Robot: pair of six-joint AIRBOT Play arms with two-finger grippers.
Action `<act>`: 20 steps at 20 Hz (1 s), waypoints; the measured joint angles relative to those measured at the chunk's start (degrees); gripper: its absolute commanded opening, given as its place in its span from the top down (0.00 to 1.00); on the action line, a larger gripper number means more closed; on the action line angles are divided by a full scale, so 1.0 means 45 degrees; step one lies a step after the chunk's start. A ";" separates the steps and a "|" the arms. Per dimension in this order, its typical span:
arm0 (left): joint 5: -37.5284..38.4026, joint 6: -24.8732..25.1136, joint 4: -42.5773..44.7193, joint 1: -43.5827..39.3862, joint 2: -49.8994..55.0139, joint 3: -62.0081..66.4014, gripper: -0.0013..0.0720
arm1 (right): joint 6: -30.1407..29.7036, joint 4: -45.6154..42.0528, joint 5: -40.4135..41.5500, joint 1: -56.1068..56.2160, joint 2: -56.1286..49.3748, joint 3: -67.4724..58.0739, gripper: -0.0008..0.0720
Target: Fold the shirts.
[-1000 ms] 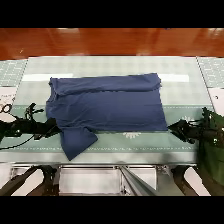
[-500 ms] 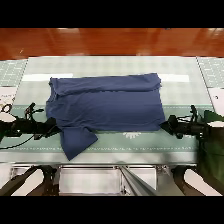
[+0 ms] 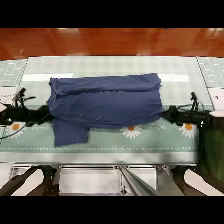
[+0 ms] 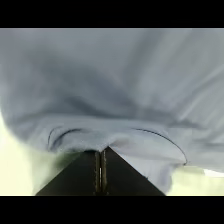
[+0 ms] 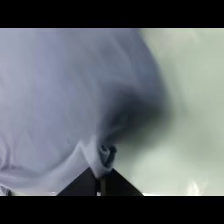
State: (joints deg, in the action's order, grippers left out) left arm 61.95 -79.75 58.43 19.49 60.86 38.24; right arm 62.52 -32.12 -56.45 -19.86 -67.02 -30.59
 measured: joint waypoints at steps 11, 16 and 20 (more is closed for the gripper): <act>-0.0593 -0.0665 -0.0233 -0.1443 0.5435 0.6776 0.96 | 0.1472 -0.0588 -0.0486 0.1078 -0.4862 -0.7524 0.96; -0.0325 -0.1588 -0.0248 -0.1676 0.8233 1.0185 0.96 | 0.1797 -0.0612 -0.0622 0.1243 -0.6951 -0.9928 0.96; 0.0019 -0.1899 -0.0316 -0.1812 0.9729 1.2012 0.96 | 0.2030 -0.0617 -0.0617 0.1365 -0.8218 -1.1511 0.95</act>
State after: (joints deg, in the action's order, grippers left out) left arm 62.04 -88.29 57.01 11.33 104.64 92.29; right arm 71.66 -34.89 -59.22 -13.72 -104.01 -82.39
